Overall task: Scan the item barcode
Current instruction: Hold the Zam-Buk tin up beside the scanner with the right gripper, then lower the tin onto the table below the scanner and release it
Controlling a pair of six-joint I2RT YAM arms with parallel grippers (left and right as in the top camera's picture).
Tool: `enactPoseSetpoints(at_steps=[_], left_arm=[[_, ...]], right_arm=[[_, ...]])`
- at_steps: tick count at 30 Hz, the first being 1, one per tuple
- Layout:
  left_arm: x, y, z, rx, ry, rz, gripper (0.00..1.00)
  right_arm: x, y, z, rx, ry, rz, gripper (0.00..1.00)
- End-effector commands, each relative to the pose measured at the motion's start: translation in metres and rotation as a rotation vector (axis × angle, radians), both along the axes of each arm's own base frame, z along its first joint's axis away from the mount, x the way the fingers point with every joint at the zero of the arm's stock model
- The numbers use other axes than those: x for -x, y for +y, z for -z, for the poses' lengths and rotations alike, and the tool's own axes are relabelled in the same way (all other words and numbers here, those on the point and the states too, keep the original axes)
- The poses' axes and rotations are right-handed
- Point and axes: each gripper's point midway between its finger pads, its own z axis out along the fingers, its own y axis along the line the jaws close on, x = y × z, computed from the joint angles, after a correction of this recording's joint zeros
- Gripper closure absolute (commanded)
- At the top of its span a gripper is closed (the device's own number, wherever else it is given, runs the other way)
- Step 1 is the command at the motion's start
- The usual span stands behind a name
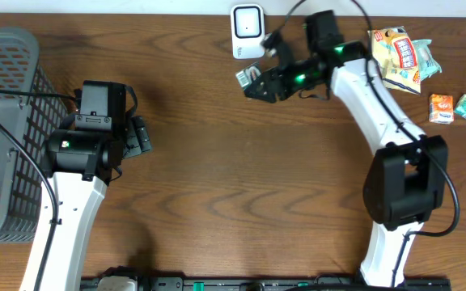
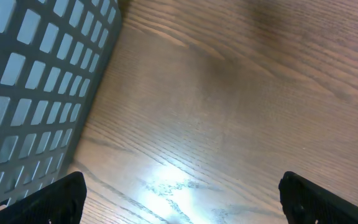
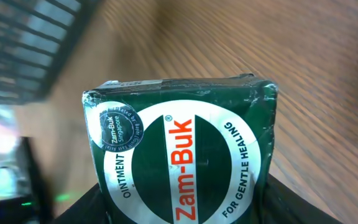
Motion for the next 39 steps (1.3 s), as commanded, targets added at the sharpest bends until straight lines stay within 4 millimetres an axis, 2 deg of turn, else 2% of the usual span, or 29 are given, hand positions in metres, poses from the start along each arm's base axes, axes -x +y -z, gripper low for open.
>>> enactPoseSetpoints(at_steps=[1, 5, 8, 12, 15, 19, 20, 22, 25, 29, 35, 39], left_arm=[[-0.002, 0.0, -0.004, 0.001, -0.01, -0.004, 0.02], [-0.002, 0.0, -0.004, 0.001, -0.01, -0.004, 0.02], [-0.002, 0.0, -0.004, 0.001, -0.01, -0.004, 0.02], [-0.002, 0.0, -0.004, 0.001, -0.01, -0.004, 0.02], [-0.002, 0.0, -0.004, 0.001, -0.01, -0.004, 0.02], [-0.002, 0.0, -0.004, 0.001, -0.009, -0.004, 0.02], [-0.002, 0.0, -0.004, 0.001, -0.01, -0.004, 0.03], [-0.002, 0.0, -0.004, 0.001, -0.01, -0.004, 0.02], [-0.002, 0.0, -0.004, 0.001, -0.01, -0.004, 0.02], [-0.002, 0.0, -0.004, 0.001, -0.01, -0.004, 0.02], [-0.002, 0.0, -0.004, 0.001, -0.009, -0.004, 0.02], [-0.002, 0.0, -0.004, 0.001, -0.01, -0.004, 0.02]], right_arm=[[-0.005, -0.007, 0.014, 0.241, -0.078, 0.076, 0.5], [-0.007, -0.023, 0.036, 0.505, -0.103, 0.209, 0.48], [0.0, -0.023, 0.051, 0.613, -0.11, 0.237, 0.47], [0.023, -0.011, 0.083, 0.663, -0.094, 0.192, 0.43], [0.038, -0.011, 0.109, 0.67, -0.051, 0.212, 0.42], [0.047, -0.017, 0.125, 0.681, -0.018, 0.227, 0.37], [0.048, -0.017, 0.126, 0.684, -0.014, 0.225, 0.34], [0.049, -0.018, 0.126, 0.686, -0.011, 0.225, 0.2], [0.048, -0.017, 0.125, 0.683, -0.014, 0.226, 0.16], [0.041, -0.016, 0.114, 0.663, -0.008, 0.269, 0.16], [0.014, -0.017, 0.074, 0.541, 0.009, 0.318, 0.15], [0.005, -0.029, 0.072, 0.489, 0.037, 0.33, 0.15]])
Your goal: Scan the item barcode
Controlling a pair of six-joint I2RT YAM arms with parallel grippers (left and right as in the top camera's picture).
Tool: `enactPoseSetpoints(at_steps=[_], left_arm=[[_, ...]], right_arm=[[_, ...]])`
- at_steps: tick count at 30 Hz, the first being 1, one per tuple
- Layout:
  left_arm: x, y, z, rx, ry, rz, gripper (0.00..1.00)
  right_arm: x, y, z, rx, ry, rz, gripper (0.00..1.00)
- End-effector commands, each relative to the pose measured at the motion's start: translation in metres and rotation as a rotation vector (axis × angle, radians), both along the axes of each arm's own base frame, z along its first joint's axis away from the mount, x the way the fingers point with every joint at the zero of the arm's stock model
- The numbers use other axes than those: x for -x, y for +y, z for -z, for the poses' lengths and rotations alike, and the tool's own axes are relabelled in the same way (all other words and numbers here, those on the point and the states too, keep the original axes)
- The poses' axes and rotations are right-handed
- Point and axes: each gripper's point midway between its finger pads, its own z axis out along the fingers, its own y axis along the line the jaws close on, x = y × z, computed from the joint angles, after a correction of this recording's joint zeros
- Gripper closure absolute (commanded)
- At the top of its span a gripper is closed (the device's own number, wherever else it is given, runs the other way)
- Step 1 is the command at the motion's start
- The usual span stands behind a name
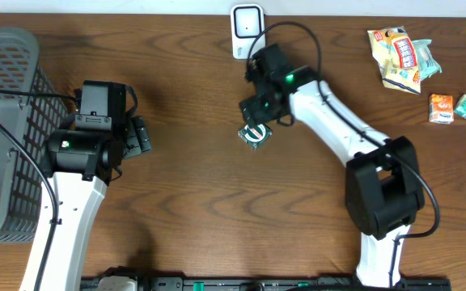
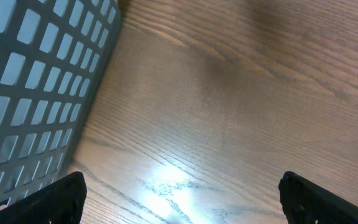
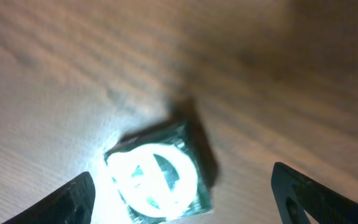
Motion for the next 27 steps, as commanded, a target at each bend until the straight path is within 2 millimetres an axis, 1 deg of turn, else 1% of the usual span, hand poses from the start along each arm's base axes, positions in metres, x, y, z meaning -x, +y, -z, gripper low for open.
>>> enactPoseSetpoints(at_steps=[1, 3, 5, 7, 8, 9, 10, 11, 12, 14, 15, 16, 19, 20, 22, 25, 26, 27], left_arm=[[-0.002, 0.0, -0.004, 0.001, -0.01, -0.004, 0.02], [-0.002, 0.0, -0.004, 0.001, -0.01, -0.004, 0.02], [-0.002, 0.0, -0.004, 0.001, -0.01, -0.004, 0.03], [-0.002, 0.0, -0.004, 0.001, -0.01, -0.004, 0.02], [-0.002, 0.0, -0.004, 0.001, -0.01, -0.004, 0.02], [-0.002, 0.0, -0.004, 0.0, -0.01, -0.004, 0.02], [-0.002, 0.0, -0.004, 0.001, -0.01, -0.004, 0.02], [-0.002, 0.0, -0.004, 0.001, -0.01, -0.004, 0.02], [-0.002, 0.0, -0.004, 0.001, -0.01, -0.004, 0.02], [-0.002, 0.0, -0.004, 0.001, -0.01, -0.004, 0.02], [-0.002, 0.0, -0.004, 0.001, -0.01, -0.004, 0.02], [-0.002, 0.0, -0.004, 0.001, -0.01, -0.004, 0.02], [-0.002, 0.0, -0.004, 0.001, -0.01, -0.004, 0.03], [-0.002, 0.0, -0.004, 0.001, -0.01, -0.004, 0.02], [-0.002, 0.0, -0.004, 0.001, -0.01, -0.004, 0.02], [-0.002, 0.0, -0.004, 0.001, -0.01, -0.004, 0.02], [-0.002, 0.0, -0.004, 0.001, -0.01, -0.004, 0.02], [-0.002, 0.0, -0.004, 0.001, -0.01, -0.004, 0.02]], right_arm=[[-0.007, -0.011, -0.01, -0.089, 0.026, 0.036, 0.15], [-0.004, -0.013, -0.007, -0.125, 0.055, 0.044, 0.15], [0.0, -0.014, -0.004, -0.17, 0.097, 0.076, 0.12], [0.005, -0.016, -0.001, -0.191, 0.148, 0.157, 0.05], [0.008, -0.017, 0.001, -0.196, 0.17, 0.199, 0.05], [0.012, -0.018, 0.002, -0.207, 0.212, 0.282, 0.05], [0.014, -0.016, 0.002, -0.219, 0.238, 0.326, 0.05], [0.019, -0.01, 0.001, -0.253, 0.283, 0.388, 0.09], [0.023, -0.005, 0.0, -0.279, 0.319, 0.42, 0.12], [0.033, 0.003, -0.002, -0.312, 0.386, 0.454, 0.11], [0.035, 0.006, -0.002, -0.314, 0.395, 0.464, 0.13], [0.035, 0.007, -0.001, -0.309, 0.391, 0.465, 0.15], [0.035, 0.005, 0.003, -0.254, 0.363, 0.519, 0.09], [0.036, 0.004, 0.005, -0.234, 0.355, 0.547, 0.09], [0.036, -0.001, 0.009, -0.184, 0.336, 0.646, 0.13], [0.036, -0.009, 0.013, -0.116, 0.282, 0.806, 0.13], [0.036, -0.01, 0.014, -0.099, 0.259, 0.838, 0.11], [0.036, -0.011, 0.015, -0.079, 0.231, 0.869, 0.02]])
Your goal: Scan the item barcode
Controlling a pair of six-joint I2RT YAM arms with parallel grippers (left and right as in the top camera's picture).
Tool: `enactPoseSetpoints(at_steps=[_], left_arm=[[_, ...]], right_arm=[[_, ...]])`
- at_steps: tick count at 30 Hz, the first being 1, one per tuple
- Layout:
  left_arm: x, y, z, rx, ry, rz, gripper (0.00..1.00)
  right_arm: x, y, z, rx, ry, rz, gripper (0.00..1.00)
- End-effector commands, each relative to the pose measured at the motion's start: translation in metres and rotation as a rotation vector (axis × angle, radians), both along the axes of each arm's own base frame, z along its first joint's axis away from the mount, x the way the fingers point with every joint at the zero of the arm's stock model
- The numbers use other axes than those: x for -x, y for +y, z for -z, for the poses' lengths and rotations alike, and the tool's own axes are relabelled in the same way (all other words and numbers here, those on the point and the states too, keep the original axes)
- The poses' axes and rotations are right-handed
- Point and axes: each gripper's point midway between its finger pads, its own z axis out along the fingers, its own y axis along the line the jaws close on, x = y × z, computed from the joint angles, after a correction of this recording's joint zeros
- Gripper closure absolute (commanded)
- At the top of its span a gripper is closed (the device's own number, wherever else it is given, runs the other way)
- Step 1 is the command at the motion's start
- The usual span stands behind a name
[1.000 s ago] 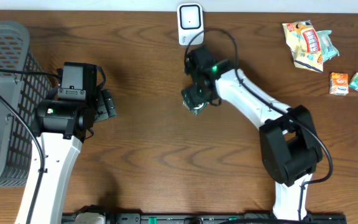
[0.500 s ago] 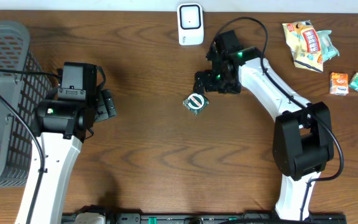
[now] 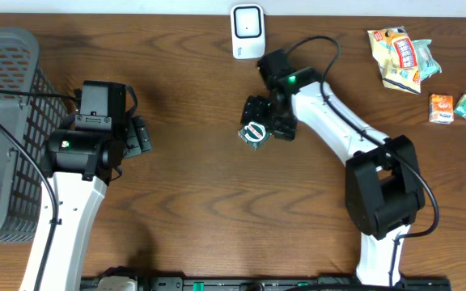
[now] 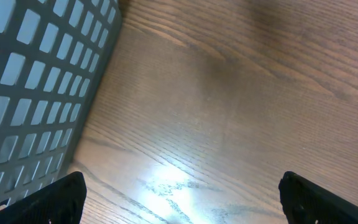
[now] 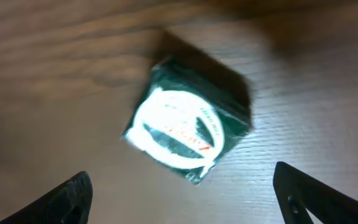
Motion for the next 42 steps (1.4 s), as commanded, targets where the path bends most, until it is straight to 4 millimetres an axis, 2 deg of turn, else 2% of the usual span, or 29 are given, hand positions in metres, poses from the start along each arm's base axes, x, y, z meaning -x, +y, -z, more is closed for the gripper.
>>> enactPoseSetpoints(at_steps=[1, 6, 13, 17, 20, 26, 29, 32, 34, 38, 42], left_arm=[[-0.002, 0.0, -0.004, 0.001, -0.01, -0.004, 0.02], [-0.002, 0.0, -0.004, 0.0, -0.01, -0.003, 0.02], [-0.002, 0.0, -0.004, 0.001, -0.01, -0.004, 0.02], [-0.002, 0.0, -0.004, 0.001, -0.01, -0.004, 0.02], [-0.002, 0.0, -0.004, 0.001, -0.01, -0.004, 0.02], [-0.002, 0.0, -0.004, 0.001, -0.01, -0.004, 0.02], [-0.002, 0.0, -0.004, 0.001, -0.009, -0.004, 0.02], [-0.002, 0.0, -0.004, 0.001, -0.01, -0.004, 0.02], [-0.002, 0.0, -0.004, 0.001, -0.01, -0.004, 0.02], [-0.002, 0.0, -0.004, 0.001, -0.01, -0.004, 0.03], [-0.002, 0.0, -0.004, 0.001, -0.01, -0.004, 0.02]], right_arm=[[-0.004, -0.013, 0.002, 0.154, -0.06, 0.221, 0.01], [0.0, -0.006, 0.011, 0.2, -0.074, 0.293, 0.01], [0.002, 0.0, 0.042, 0.227, -0.039, 0.285, 0.01], [-0.001, 0.001, 0.054, 0.231, -0.037, 0.281, 0.05], [-0.003, 0.003, 0.055, 0.225, -0.045, 0.279, 0.12], [-0.003, 0.004, 0.055, 0.223, -0.048, 0.274, 0.1], [-0.002, 0.004, 0.055, 0.232, -0.052, 0.228, 0.19], [0.0, 0.007, 0.055, 0.219, -0.043, 0.182, 0.24], [0.003, 0.012, 0.055, 0.192, -0.022, 0.178, 0.35], [0.007, 0.02, 0.055, 0.14, 0.016, 0.169, 0.37], [0.009, 0.019, 0.056, 0.145, 0.021, 0.169, 0.39]])
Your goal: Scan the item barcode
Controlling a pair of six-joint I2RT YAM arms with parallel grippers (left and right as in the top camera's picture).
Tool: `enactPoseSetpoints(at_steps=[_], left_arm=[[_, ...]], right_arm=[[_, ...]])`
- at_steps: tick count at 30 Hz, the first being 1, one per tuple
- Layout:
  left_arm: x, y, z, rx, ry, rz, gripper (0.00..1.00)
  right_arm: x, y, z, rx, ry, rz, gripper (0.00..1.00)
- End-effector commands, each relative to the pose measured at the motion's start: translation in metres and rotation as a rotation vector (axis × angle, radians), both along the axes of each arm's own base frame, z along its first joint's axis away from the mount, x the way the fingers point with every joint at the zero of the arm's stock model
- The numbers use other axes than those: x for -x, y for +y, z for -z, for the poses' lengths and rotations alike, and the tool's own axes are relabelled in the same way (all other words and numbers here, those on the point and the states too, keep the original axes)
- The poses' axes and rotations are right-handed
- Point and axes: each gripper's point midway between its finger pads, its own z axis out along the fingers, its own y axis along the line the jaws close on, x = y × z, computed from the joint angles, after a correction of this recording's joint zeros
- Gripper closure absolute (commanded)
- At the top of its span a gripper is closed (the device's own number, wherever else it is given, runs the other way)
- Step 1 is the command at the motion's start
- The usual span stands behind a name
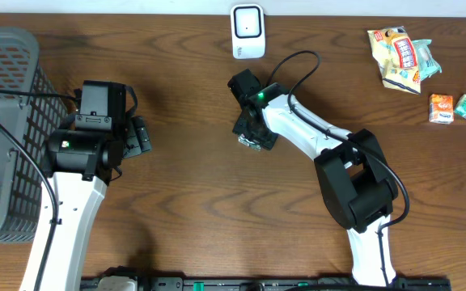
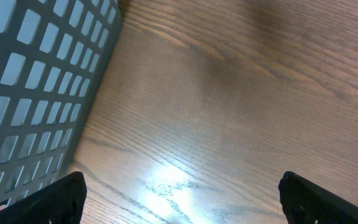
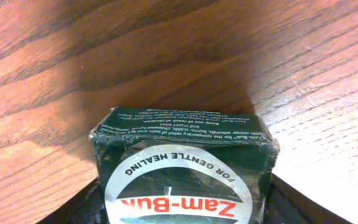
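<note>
The dark green Zam-Buk ointment box (image 3: pixel 182 155) lies on the wooden table (image 1: pixel 201 202), its round white label facing up and reading upside down in the right wrist view. My right gripper (image 3: pixel 182 202) is shut on the box, a dark finger (image 3: pixel 82 205) pressed against each side. From overhead, the right gripper (image 1: pixel 247 127) covers most of the box (image 1: pixel 249 143), just below the white scanner (image 1: pixel 247 31) at the table's back edge. My left gripper (image 2: pixel 182 199) is open over bare wood, far to the left, next to the basket.
A grey mesh basket (image 1: pixel 2 97) fills the left edge, and its wall (image 2: pixel 36 81) shows in the left wrist view. Snack packets (image 1: pixel 399 56) and two small boxes (image 1: pixel 458 109) lie at the back right.
My right gripper was open above the box lying on the table. Now it has turned to another angle, come down and shut on the box. The left arm has not moved.
At first my right gripper held the box up beside the scanner. Then the box lay on the table with the gripper open above it, and it stayed so at the following moment. Now the gripper grips it again from another side.
</note>
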Motion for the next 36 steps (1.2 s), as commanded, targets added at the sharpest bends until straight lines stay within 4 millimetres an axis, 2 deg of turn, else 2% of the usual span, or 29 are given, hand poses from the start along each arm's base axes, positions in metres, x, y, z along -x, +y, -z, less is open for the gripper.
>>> enactPoseSetpoints(at_steps=[1, 5, 7, 8, 15, 20, 25, 26, 29, 32, 36], left_arm=[[-0.002, 0.0, -0.004, 0.001, -0.01, -0.004, 0.02], [-0.002, 0.0, -0.004, 0.001, -0.01, -0.004, 0.02], [-0.002, 0.0, -0.004, 0.001, -0.01, -0.004, 0.02], [-0.002, 0.0, -0.004, 0.001, -0.01, -0.004, 0.02], [-0.002, 0.0, -0.004, 0.001, -0.01, -0.004, 0.02], [-0.002, 0.0, -0.004, 0.001, -0.01, -0.004, 0.02], [-0.002, 0.0, -0.004, 0.001, -0.01, -0.004, 0.02], [-0.002, 0.0, -0.004, 0.001, -0.01, -0.004, 0.02], [-0.002, 0.0, -0.004, 0.001, -0.01, -0.004, 0.02], [-0.002, 0.0, -0.004, 0.0, -0.01, -0.004, 0.02], [-0.002, 0.0, -0.004, 0.001, -0.01, -0.004, 0.02]], right_arm=[[0.007, 0.001, 0.006, -0.015, 0.039, -0.011, 0.39], [0.006, -0.003, 0.003, -0.009, 0.04, -0.031, 0.41], [0.003, -0.004, -0.002, -0.011, 0.025, -0.064, 0.52], [0.001, -0.005, -0.004, -0.013, 0.015, -0.08, 0.54], [-0.022, -0.004, -0.025, -0.04, -0.093, -0.173, 0.51], [-0.064, 0.01, -0.051, -0.071, -0.307, -0.342, 0.49], [-0.106, 0.021, -0.081, -0.078, -0.532, -0.452, 0.55], [-0.125, 0.021, -0.095, -0.057, -0.633, -0.484, 0.5], [-0.149, 0.01, -0.114, 0.011, -0.749, -0.448, 0.45], [-0.171, -0.008, -0.134, 0.088, -0.853, -0.364, 0.45], [-0.191, -0.015, -0.16, 0.103, -0.975, -0.328, 0.46]])
